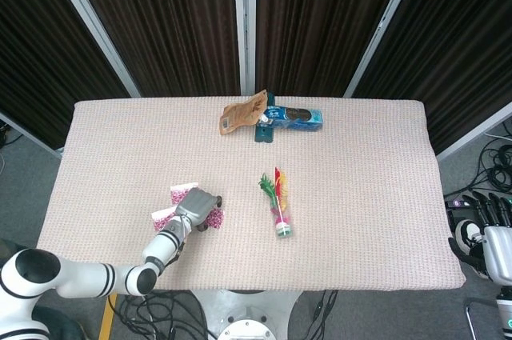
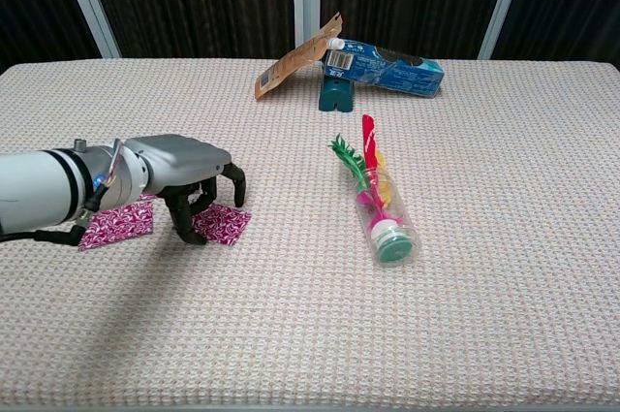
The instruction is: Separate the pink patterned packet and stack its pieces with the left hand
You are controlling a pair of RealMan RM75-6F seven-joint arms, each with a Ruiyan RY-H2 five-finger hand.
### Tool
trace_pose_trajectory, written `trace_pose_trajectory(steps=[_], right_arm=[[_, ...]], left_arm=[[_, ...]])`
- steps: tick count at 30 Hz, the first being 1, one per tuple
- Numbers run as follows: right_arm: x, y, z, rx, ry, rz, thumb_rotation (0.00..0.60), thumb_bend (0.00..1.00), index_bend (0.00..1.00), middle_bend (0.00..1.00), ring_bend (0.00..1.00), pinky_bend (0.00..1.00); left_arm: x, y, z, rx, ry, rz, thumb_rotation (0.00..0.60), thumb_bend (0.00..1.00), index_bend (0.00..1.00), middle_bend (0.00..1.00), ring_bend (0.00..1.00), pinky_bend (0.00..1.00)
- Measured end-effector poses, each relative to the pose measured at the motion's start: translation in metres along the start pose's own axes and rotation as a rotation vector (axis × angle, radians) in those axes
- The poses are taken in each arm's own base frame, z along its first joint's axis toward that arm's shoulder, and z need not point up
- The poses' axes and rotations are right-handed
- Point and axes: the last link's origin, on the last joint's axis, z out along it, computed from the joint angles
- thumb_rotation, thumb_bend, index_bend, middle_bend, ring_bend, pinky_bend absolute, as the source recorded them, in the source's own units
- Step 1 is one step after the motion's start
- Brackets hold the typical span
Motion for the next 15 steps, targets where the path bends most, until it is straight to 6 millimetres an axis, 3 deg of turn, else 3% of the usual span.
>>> trace_pose_trajectory(steps=[15], right_arm=[[0.0014,-0.0012,-0.0005,0.004,0.004,0.0,0.515,0.2,0.13,0.09,0.0,0.0]], left_arm=[[-0.0007,-0.0031,-0.0028,0.011,0.029,-0.012,0.6,0.26,0.46,0.88,0.9,0.94]])
